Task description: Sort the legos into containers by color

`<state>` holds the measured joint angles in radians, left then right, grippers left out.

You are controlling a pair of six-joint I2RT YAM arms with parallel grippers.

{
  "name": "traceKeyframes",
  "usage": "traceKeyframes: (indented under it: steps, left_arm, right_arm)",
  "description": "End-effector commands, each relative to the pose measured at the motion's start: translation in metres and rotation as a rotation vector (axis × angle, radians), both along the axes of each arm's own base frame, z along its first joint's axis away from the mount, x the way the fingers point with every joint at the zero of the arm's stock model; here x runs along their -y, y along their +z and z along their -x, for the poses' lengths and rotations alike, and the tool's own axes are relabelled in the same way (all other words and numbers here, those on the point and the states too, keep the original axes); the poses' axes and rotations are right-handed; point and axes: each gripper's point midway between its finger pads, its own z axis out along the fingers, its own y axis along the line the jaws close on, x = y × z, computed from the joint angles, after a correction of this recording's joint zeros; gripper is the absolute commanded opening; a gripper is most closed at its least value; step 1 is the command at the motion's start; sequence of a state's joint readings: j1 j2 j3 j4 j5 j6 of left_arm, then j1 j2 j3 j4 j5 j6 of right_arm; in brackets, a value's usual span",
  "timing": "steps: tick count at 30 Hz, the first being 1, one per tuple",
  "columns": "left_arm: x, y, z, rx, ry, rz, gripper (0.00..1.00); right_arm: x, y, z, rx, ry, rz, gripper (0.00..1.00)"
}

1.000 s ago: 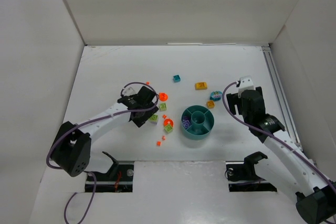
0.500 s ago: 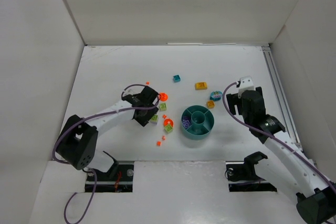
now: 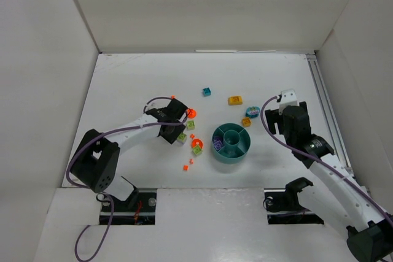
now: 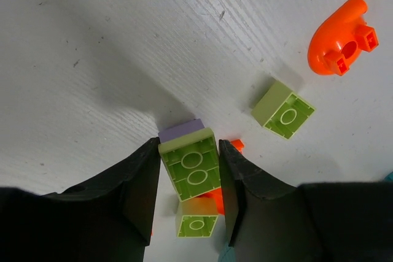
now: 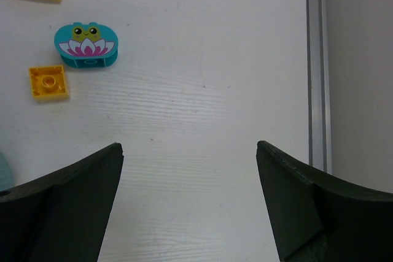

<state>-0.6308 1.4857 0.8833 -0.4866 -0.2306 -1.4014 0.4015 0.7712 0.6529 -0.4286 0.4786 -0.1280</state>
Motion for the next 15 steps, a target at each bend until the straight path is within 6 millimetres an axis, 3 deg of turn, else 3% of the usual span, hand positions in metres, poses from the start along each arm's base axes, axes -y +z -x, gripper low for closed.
traceKeyframes:
  steps: [1, 9, 13, 15]
  left_arm:
    - [0.002, 0.013, -0.011, 0.046, 0.013, 0.013, 0.34]
    - [0.015, 0.032, -0.014, 0.118, -0.108, 0.049, 0.05]
    - [0.029, 0.069, -0.024, 0.276, -0.240, 0.071, 0.00]
    - [0.037, 0.105, -0.030, 0.434, -0.352, 0.079, 0.00]
  right_arm:
    - [-0.003, 0.006, -0.002, 0.035, 0.008, -0.011, 0.94]
    - [-0.003, 0.006, -0.002, 0.035, 0.008, -0.011, 0.94]
    - [-0.010, 0.007, -0.004, 0.035, 0.050, -0.026, 0.94]
    - [-0.020, 0.009, -0.008, 0.053, 0.110, -0.029, 0.94]
